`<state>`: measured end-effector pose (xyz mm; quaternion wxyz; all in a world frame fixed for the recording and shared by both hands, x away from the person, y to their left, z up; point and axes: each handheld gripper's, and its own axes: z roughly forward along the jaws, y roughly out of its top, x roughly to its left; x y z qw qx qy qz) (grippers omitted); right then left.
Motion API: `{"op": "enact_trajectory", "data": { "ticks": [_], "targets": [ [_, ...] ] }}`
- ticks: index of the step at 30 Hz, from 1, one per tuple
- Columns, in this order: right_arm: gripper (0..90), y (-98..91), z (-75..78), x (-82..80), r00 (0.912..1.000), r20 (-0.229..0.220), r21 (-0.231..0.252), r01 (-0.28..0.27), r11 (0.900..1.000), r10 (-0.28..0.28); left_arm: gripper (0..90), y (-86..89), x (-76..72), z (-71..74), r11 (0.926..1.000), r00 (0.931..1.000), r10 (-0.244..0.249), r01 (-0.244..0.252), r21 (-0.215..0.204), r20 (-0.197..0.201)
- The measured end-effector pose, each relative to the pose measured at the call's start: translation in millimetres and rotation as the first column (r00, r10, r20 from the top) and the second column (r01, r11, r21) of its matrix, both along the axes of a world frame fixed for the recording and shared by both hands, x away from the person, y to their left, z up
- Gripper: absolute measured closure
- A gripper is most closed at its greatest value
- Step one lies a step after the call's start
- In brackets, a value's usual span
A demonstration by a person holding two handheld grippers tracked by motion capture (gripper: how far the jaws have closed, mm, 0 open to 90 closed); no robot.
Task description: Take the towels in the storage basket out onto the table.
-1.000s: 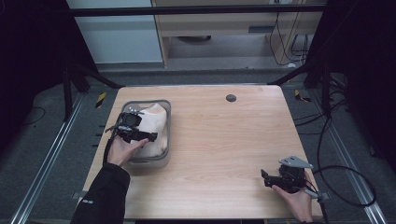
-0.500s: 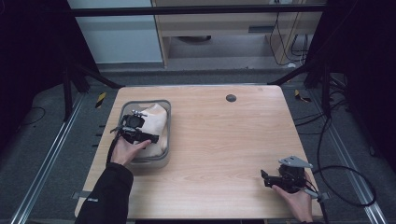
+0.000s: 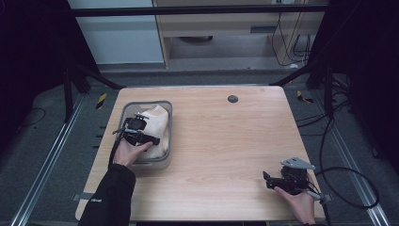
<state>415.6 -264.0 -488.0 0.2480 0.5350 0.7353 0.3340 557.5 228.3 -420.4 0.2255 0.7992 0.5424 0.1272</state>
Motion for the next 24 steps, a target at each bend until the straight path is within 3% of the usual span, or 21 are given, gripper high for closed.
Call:
{"op": "enact_trajectory", "data": {
  "ticks": [12,18,24],
  "targets": [
    [6.2,-0.1,0.5,-0.4,1.0000,-0.004,0.004,0.000,1.0000,0.000,37.9,1.5,-0.4,-4.4,0.9996,0.9986,0.025,-0.026,-0.015,-0.046],
    [6.2,-0.6,0.3,-0.3,1.0000,-0.005,0.000,-0.003,1.0000,0.003,47.2,2.3,-2.2,-2.0,0.9996,0.9989,0.024,-0.024,-0.013,-0.041],
    [6.3,-0.4,0.2,-0.2,1.0000,-0.005,-0.001,-0.003,1.0000,0.003,52.0,9.1,-5.7,3.4,0.9986,0.9995,0.024,-0.025,-0.046,-0.022]
  ]
}}
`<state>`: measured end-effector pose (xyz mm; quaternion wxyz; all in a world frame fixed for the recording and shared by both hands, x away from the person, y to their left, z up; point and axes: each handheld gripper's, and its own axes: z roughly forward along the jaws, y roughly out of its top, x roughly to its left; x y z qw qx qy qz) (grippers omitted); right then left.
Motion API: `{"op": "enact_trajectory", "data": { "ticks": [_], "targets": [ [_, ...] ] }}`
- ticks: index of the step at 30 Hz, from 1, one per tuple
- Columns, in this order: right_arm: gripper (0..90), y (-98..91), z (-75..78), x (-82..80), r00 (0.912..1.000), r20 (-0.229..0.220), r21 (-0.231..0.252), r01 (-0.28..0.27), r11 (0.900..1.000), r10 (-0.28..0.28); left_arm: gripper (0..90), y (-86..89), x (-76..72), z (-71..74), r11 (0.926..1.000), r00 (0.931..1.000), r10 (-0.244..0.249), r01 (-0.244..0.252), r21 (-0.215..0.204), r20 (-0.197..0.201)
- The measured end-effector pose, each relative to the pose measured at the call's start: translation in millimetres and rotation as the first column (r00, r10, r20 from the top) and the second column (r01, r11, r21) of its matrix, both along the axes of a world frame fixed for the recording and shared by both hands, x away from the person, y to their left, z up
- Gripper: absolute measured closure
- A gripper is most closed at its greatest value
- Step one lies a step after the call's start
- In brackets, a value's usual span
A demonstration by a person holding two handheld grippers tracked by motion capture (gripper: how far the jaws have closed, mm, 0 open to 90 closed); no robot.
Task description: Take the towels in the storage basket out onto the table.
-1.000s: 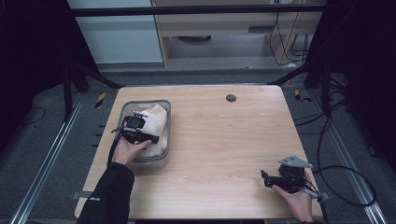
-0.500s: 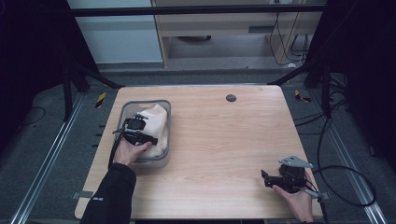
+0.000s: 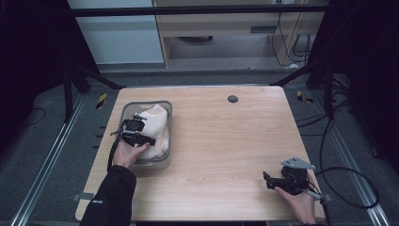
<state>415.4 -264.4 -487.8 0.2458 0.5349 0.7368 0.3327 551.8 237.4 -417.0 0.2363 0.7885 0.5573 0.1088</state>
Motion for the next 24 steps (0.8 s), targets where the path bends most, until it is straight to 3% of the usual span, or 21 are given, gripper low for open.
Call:
{"op": "enact_trajectory", "data": {
  "ticks": [6,17,24],
  "targets": [
    [6.3,-0.3,-0.7,0.7,1.0000,0.003,-0.008,-0.002,1.0000,0.002,53.2,8.4,-3.9,8.2,0.9994,0.9997,0.006,-0.005,-0.035,0.024],
    [6.4,0.0,-0.8,0.8,1.0000,0.002,-0.008,0.000,1.0000,0.000,54.0,23.4,-17.3,38.2,0.9942,0.9948,0.020,-0.009,-0.107,0.100],
    [6.4,0.4,-0.8,0.6,1.0000,-0.002,-0.006,0.000,1.0000,0.000,54.0,29.1,-22.6,47.2,0.9919,0.9920,0.020,-0.004,-0.127,0.124]
  ]
}}
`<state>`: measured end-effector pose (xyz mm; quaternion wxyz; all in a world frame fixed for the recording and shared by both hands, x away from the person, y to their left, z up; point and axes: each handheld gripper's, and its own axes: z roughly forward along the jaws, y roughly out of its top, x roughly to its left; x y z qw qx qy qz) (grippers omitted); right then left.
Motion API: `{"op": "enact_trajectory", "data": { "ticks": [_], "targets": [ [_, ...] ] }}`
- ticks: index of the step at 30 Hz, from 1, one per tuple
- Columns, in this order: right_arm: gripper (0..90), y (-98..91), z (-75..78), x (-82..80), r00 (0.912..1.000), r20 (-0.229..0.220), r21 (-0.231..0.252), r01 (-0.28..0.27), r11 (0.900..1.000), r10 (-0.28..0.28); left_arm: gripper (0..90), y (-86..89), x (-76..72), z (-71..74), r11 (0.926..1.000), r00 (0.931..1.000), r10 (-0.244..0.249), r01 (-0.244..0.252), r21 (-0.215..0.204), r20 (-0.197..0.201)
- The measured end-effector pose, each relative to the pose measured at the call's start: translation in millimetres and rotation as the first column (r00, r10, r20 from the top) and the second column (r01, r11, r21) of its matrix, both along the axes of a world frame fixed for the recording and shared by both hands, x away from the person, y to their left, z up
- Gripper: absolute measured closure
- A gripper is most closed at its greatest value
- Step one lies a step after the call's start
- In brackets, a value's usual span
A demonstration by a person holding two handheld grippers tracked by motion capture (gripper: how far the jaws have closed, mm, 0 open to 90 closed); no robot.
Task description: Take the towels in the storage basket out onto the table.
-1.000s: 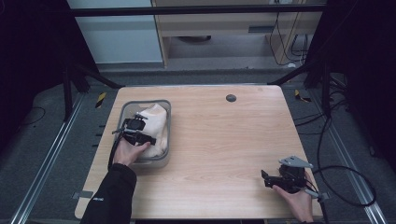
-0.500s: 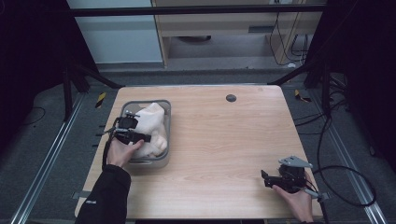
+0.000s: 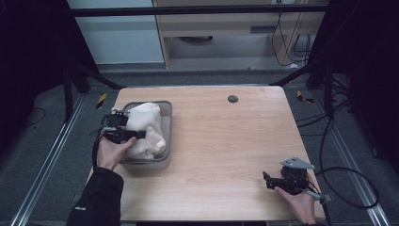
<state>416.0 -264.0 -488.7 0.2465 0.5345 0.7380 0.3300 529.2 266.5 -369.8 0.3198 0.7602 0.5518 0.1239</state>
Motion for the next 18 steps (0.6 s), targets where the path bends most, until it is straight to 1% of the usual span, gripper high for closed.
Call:
{"op": "enact_trajectory", "data": {
  "ticks": [7,8,9,11,12,13,14,18],
  "targets": [
    [6.4,-0.1,0.0,0.1,1.0000,0.001,-0.001,0.000,1.0000,0.000,54.3,3.3,-4.7,11.0,0.9999,0.9996,0.000,0.001,-0.011,0.029],
    [6.4,0.1,0.0,0.1,1.0000,0.000,0.000,0.002,1.0000,-0.002,54.4,4.1,-5.8,14.3,0.9999,0.9993,-0.003,0.003,-0.013,0.038],
    [6.4,0.1,0.0,0.1,1.0000,0.000,0.000,0.002,1.0000,-0.002,54.4,4.1,-5.8,14.3,0.9999,0.9993,-0.003,0.003,-0.013,0.038],
    [6.4,0.1,-0.1,0.1,1.0000,0.000,-0.001,0.002,1.0000,-0.002,54.5,5.2,-7.6,20.9,0.9998,0.9987,-0.003,0.004,-0.021,0.052],
    [6.4,0.1,-0.1,0.1,1.0000,0.000,0.000,0.002,1.0000,-0.002,54.6,5.2,-7.6,20.9,0.9998,0.9987,-0.003,0.004,-0.021,0.052],
    [6.4,0.1,0.0,0.1,1.0000,0.000,0.000,0.002,1.0000,-0.002,54.6,5.8,-8.8,24.8,0.9997,0.9981,-0.003,0.005,-0.025,0.061],
    [6.4,0.1,0.0,0.1,1.0000,0.000,0.000,0.002,1.0000,-0.002,54.6,5.8,-8.8,24.8,0.9997,0.9981,-0.003,0.005,-0.025,0.061],
    [6.4,-0.1,-0.2,0.2,1.0000,0.001,-0.002,0.000,1.0000,0.000,54.7,7.1,-12.3,34.2,0.9993,0.9965,-0.006,0.009,-0.035,0.084]
  ]
}}
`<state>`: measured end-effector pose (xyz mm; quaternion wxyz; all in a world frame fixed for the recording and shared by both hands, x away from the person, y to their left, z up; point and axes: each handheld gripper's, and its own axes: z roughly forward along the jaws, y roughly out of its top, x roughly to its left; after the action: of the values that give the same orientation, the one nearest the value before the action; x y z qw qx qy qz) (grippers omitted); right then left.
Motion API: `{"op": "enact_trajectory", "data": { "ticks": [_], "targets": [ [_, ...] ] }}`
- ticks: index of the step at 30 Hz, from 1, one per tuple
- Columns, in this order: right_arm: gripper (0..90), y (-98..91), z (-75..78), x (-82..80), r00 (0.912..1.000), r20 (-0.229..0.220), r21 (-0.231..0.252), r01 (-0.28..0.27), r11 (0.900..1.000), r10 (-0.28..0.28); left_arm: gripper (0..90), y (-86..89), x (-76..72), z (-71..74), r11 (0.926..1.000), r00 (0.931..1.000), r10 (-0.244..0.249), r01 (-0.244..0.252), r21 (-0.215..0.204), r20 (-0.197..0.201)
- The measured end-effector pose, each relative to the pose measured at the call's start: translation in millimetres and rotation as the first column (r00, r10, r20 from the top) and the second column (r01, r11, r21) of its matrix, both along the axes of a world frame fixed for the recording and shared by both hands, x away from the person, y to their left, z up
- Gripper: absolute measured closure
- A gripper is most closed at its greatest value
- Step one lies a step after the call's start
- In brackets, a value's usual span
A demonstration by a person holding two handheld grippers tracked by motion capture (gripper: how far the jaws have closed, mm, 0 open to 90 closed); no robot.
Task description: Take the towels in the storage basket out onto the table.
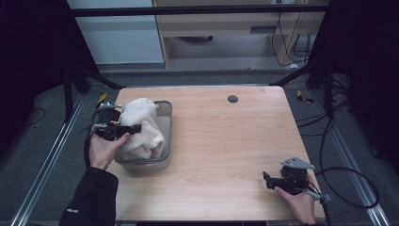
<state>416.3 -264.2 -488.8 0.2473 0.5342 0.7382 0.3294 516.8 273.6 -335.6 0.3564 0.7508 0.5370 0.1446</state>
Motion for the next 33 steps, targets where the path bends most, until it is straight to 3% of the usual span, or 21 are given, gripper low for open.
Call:
{"op": "enact_trajectory", "data": {
  "ticks": [13,33],
  "targets": [
    [6.4,0.0,0.3,-0.2,1.0000,-0.001,0.005,0.003,1.0000,-0.003,54.7,-2.5,-8.9,31.9,0.9997,0.9982,-0.024,0.025,-0.006,0.054],
    [6.4,0.0,0.3,-0.1,1.0000,-0.001,0.005,0.004,1.0000,-0.004,54.6,3.5,-15.1,61.0,0.9993,0.9959,-0.031,0.033,-0.020,0.085]
  ]
}}
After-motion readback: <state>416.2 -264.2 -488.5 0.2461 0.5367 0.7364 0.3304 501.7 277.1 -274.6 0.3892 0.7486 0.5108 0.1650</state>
